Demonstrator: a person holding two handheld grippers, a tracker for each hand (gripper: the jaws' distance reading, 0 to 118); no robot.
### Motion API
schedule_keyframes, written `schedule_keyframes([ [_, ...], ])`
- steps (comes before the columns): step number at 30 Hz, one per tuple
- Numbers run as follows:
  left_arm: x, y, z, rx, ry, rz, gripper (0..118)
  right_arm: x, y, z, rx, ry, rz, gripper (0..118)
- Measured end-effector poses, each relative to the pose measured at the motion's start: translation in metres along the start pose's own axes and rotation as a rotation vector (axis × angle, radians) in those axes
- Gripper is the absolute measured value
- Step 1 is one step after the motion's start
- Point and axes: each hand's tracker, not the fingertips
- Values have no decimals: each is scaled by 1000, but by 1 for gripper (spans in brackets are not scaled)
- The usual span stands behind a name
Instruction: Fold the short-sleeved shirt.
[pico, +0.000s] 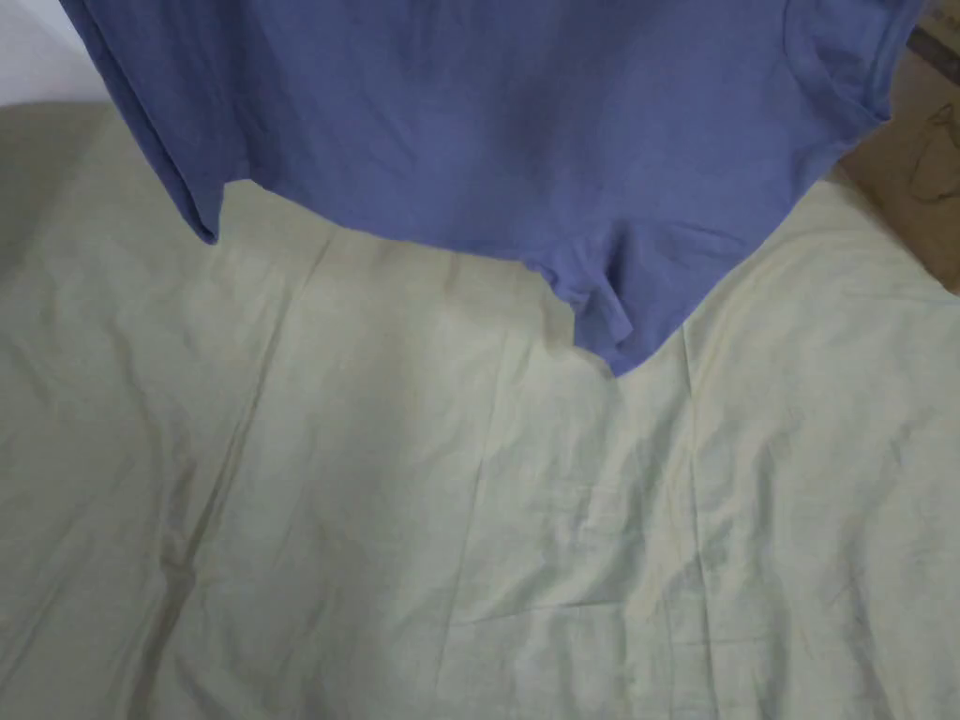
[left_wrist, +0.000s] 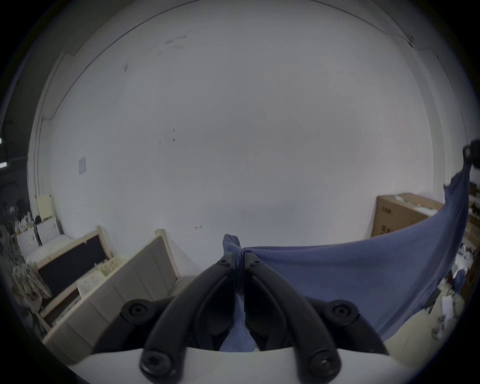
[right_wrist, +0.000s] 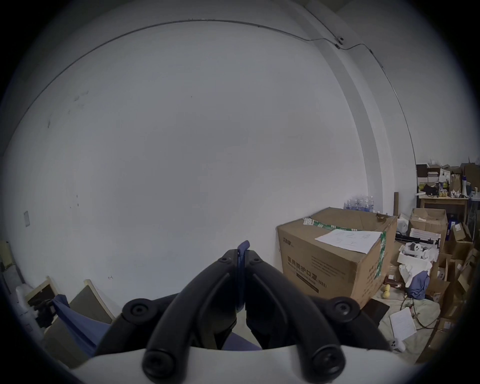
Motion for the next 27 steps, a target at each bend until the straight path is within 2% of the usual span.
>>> schedule_keyframes([
  [2,-4,-6,5,-13,10,-43,4,3,-5,-8,14,-4,6,4],
  [3,18,-10,-24,-9,8,-47,4,5,-8,-8,21,3,6,4],
  [4,21,-16,-26,-7,5,-52,4,7,-13,-7,25,9,4,4],
  [9,14,-48,-25,-49,-51,-32,4,3,-9,-6,-27,46,9,4],
  [13,10,-89,-5,-103,-104,-26,4,20,-42,22,-98,72,74,4],
  [14,9,-102,2,-124,-122,-37,4,56,-63,40,-116,88,82,4],
  [19,2,-173,46,-196,-191,-64,4,99,-133,97,-253,122,97,4],
  [27,-2,-304,126,-349,-289,-82,4,183,-262,178,-489,119,-8,4],
])
